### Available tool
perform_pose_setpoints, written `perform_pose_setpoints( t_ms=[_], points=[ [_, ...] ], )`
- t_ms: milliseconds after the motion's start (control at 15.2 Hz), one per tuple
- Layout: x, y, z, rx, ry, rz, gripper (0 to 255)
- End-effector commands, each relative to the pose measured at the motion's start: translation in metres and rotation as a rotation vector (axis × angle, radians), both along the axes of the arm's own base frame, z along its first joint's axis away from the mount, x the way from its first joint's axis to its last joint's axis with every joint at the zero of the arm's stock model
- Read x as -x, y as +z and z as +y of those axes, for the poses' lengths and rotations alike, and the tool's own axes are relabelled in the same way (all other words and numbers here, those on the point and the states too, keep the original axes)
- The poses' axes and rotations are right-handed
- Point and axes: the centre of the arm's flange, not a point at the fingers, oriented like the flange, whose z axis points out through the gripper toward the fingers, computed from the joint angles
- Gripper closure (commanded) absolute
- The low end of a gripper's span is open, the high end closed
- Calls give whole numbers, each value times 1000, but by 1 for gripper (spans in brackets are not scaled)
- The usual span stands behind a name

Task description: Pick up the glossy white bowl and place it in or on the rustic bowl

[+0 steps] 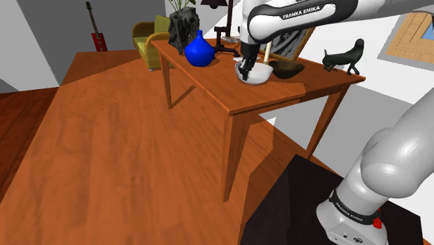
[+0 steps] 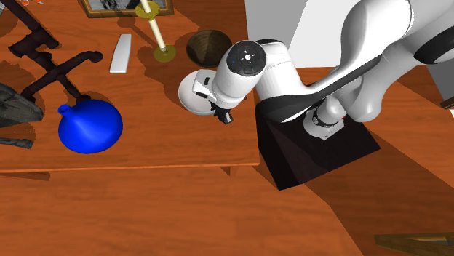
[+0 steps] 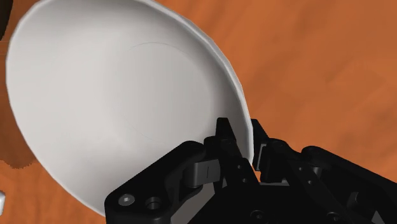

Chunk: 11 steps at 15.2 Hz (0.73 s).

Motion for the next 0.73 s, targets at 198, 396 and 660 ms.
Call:
perform_pose_setpoints(
  t_ms=[198,396,660],
  points=[
    [-1,26,0,0,0,0,255],
    [-1,42,0,0,0,0,255],
    [-1,63,0,0,0,0,255]
  ],
)
